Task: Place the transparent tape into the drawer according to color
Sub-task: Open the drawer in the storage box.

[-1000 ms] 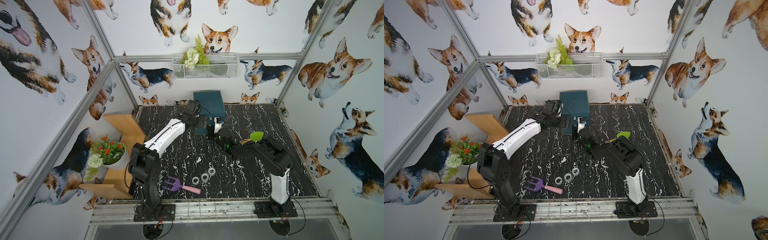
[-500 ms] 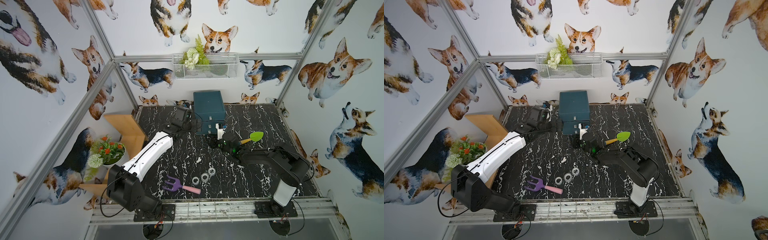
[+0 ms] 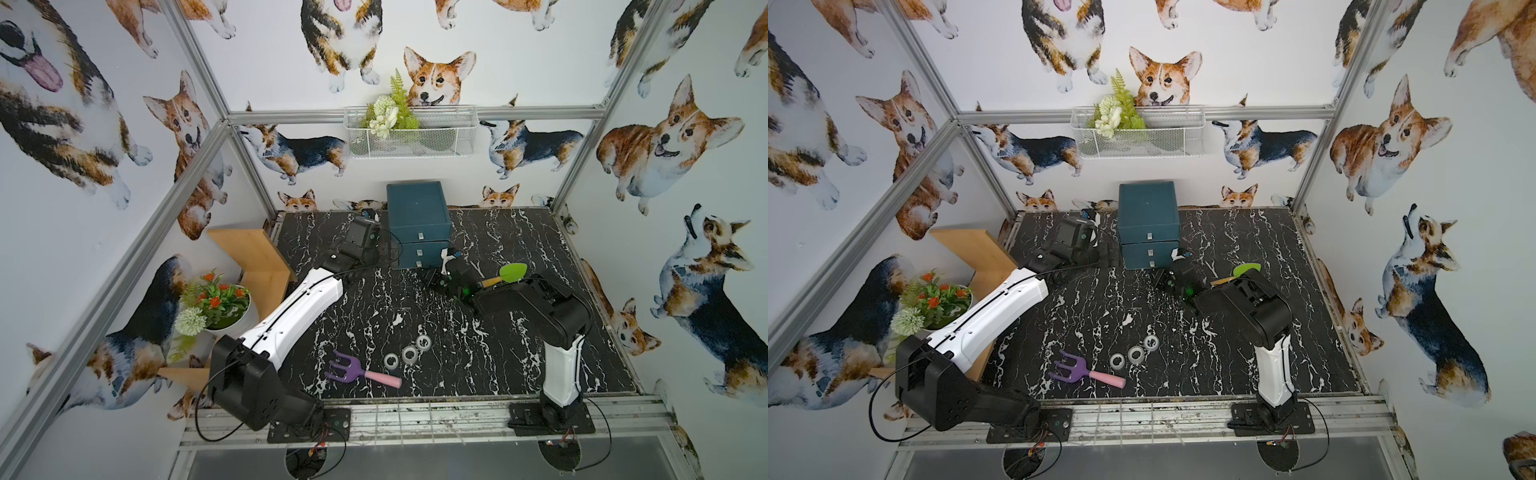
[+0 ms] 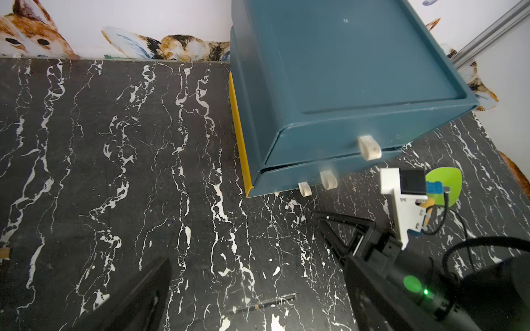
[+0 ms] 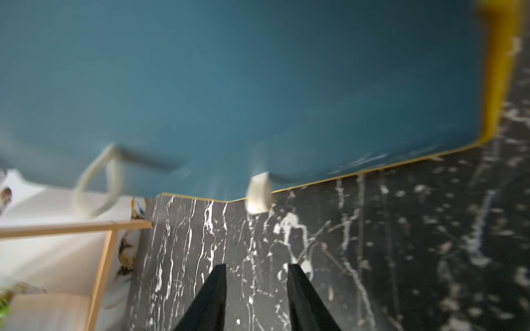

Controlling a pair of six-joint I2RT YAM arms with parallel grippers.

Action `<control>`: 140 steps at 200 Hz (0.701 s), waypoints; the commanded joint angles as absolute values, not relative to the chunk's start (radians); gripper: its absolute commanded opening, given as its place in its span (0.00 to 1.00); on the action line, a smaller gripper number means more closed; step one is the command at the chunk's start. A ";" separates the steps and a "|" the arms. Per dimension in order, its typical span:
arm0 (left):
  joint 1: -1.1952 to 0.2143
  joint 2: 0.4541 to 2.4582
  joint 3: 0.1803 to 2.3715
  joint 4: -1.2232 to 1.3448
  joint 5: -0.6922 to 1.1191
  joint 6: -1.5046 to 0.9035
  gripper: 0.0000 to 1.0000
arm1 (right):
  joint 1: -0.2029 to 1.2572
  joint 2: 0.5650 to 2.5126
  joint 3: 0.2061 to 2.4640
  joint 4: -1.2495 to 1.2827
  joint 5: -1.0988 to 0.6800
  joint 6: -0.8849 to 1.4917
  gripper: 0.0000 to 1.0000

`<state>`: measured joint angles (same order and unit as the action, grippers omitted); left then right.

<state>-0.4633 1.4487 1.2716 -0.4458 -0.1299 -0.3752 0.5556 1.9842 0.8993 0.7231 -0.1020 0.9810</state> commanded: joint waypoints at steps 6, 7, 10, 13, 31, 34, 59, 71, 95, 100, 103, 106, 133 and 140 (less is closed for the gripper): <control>-0.465 1.448 1.269 -0.425 -0.134 -0.365 0.99 | 0.545 2.008 0.900 0.842 -0.144 1.122 0.39; -0.465 1.448 1.269 -0.426 -0.134 -0.365 0.99 | 0.544 2.009 0.899 0.848 -0.146 1.125 0.39; -0.465 1.448 1.269 -0.425 -0.132 -0.365 0.99 | 0.542 2.014 0.899 0.861 -0.151 1.133 0.39; -0.465 1.448 1.269 -0.424 -0.131 -0.365 0.99 | 0.539 2.019 0.900 0.872 -0.157 1.141 0.38; -0.465 1.451 1.270 -0.423 -0.125 -0.364 0.99 | 0.532 2.041 0.902 0.918 -0.170 1.183 0.38; -0.465 1.452 1.270 -0.423 -0.125 -0.363 0.99 | 0.531 2.043 0.902 0.925 -0.169 1.187 0.38; -0.465 1.462 1.272 -0.425 -0.115 -0.364 1.00 | 0.526 2.056 0.906 0.939 -0.141 1.208 0.37; -0.465 1.463 1.272 -0.422 -0.108 -0.362 0.99 | 0.523 2.067 0.912 0.955 -0.141 1.217 0.37; -0.466 1.465 1.271 -0.422 -0.106 -0.362 0.99 | 0.520 2.089 0.929 0.977 -0.149 1.241 0.35; -0.466 1.466 1.271 -0.422 -0.106 -0.361 1.00 | 0.521 2.091 0.931 0.977 -0.147 1.242 0.35; -0.467 1.466 1.272 -0.422 -0.106 -0.361 0.99 | 0.521 2.092 0.932 0.976 -0.145 1.244 0.35; -0.468 1.466 1.272 -0.423 -0.106 -0.360 0.99 | 0.521 2.094 0.933 0.976 -0.142 1.245 0.35; -0.469 1.468 1.272 -0.420 -0.094 -0.361 1.00 | 0.523 2.104 0.915 1.014 -0.105 1.274 0.33; -0.472 1.468 1.272 -0.420 -0.092 -0.361 1.00 | 0.524 2.110 0.910 1.035 -0.097 1.288 0.33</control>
<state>-0.4679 1.4631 1.2697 -0.4454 -0.1040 -0.3702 0.5217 2.0956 0.9207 0.9424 -0.1383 1.2411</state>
